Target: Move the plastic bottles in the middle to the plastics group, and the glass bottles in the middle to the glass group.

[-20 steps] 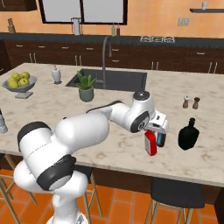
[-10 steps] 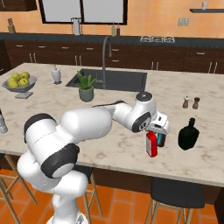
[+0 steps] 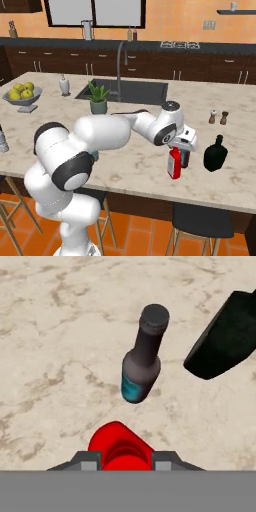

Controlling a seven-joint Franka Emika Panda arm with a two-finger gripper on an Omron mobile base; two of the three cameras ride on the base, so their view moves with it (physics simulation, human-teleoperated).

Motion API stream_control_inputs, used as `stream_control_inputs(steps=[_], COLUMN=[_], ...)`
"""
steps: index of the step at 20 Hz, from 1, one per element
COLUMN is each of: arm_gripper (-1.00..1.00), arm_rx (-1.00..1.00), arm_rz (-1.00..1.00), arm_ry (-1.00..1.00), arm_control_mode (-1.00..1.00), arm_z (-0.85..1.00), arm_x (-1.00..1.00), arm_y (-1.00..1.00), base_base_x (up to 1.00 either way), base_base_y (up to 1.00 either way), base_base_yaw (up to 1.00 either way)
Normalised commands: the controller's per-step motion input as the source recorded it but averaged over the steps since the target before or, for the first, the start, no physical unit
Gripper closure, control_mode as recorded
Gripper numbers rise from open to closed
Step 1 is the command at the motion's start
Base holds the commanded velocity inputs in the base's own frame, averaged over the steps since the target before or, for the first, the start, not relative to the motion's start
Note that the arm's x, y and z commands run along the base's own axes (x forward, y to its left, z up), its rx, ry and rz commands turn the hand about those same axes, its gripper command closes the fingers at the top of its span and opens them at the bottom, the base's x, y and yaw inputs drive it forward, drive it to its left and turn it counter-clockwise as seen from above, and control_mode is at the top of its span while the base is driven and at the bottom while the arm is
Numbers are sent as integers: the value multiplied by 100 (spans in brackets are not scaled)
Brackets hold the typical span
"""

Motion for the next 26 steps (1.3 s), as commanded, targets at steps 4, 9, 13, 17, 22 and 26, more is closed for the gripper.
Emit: stream_control_inputs(steps=[4, 9, 13, 17, 22, 26], arm_gripper=[-100, -100, -100, -100, -100, -100], arm_rx=[0, 0, 0, 0, -1, 0], arm_rz=[0, 0, 0, 0, 0, 0], arm_ry=[0, -1, -10, -22, -8, -1], arm_control_mode=[-100, -100, -100, -100, -100, -100], arm_z=[-1, 18, 67, 66, 41, 16], arm_x=[-29, -14, -18, -25, -25, -48], arm_y=[0, 3, 5, 3, 5, 73], base_base_x=[0, 0, 0, 0, 0, 0], base_base_y=[0, 0, 0, 0, 0, 0], base_base_yaw=[0, 0, 0, 0, 0, 0])
